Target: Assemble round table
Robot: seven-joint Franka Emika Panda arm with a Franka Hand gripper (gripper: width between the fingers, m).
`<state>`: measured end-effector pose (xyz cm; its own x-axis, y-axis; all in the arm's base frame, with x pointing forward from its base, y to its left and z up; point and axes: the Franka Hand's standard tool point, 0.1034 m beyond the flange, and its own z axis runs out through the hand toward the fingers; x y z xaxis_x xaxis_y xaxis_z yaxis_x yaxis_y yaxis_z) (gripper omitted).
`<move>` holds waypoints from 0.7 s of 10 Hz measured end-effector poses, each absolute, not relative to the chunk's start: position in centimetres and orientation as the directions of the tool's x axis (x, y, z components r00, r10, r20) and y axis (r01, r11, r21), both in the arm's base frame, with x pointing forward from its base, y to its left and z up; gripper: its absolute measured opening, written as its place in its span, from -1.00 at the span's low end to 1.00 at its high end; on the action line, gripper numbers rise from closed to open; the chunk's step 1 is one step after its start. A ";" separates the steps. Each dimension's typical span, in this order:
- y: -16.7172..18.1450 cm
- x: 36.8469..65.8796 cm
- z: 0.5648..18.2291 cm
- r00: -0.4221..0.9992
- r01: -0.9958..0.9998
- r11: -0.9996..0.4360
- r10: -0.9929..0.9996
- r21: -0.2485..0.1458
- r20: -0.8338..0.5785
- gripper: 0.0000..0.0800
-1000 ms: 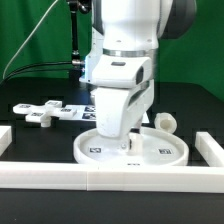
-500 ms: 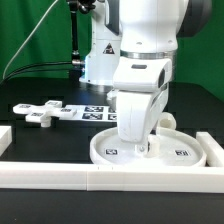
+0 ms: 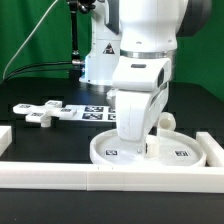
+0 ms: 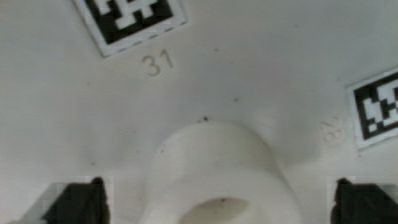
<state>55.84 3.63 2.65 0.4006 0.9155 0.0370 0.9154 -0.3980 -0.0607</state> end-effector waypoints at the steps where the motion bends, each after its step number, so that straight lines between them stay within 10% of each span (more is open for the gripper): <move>1: 3.8 55.2 3.5 0.441 0.897 -0.439 0.897 -0.059 0.030 0.62; 7: 7.7 49.2 6.3 0.766 0.642 -0.766 0.642 -0.042 -0.009 0.62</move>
Offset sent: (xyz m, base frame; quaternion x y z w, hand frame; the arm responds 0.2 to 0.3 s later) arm -0.0521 -0.0092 0.0362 -0.0429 -0.0534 0.1929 0.9788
